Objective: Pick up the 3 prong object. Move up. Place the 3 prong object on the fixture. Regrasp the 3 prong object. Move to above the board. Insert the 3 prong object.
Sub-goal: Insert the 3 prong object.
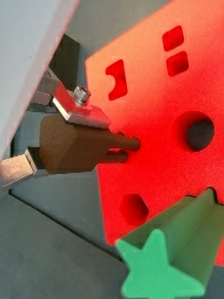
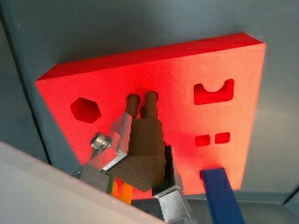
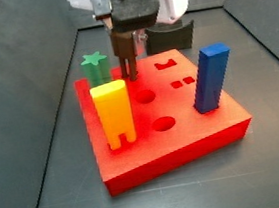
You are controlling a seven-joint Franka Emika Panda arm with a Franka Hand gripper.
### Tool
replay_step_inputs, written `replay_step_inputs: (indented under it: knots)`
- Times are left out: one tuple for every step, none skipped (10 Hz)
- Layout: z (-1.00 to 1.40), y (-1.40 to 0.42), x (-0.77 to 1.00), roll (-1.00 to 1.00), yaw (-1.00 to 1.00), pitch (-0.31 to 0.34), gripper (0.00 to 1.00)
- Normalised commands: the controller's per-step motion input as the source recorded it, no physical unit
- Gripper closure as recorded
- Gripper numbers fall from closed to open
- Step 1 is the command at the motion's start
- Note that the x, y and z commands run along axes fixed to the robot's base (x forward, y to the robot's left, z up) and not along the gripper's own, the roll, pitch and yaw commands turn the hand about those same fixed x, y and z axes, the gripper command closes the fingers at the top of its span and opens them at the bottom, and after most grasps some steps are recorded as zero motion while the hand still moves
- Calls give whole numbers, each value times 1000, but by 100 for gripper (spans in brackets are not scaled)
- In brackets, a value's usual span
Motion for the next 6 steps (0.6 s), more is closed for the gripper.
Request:
replay_step_inputs:
  knots:
    - [-874, 0, 0, 204, 0, -94, 100]
    - [-900, 0, -11, 214, 0, -80, 100]
    - [-880, 0, 0, 210, 0, -87, 100]
    - [0, 0, 71, 0, 0, 53, 100]
    - [0, 0, 9, 0, 0, 26, 100]
    - [0, 0, 0, 0, 0, 0, 100]
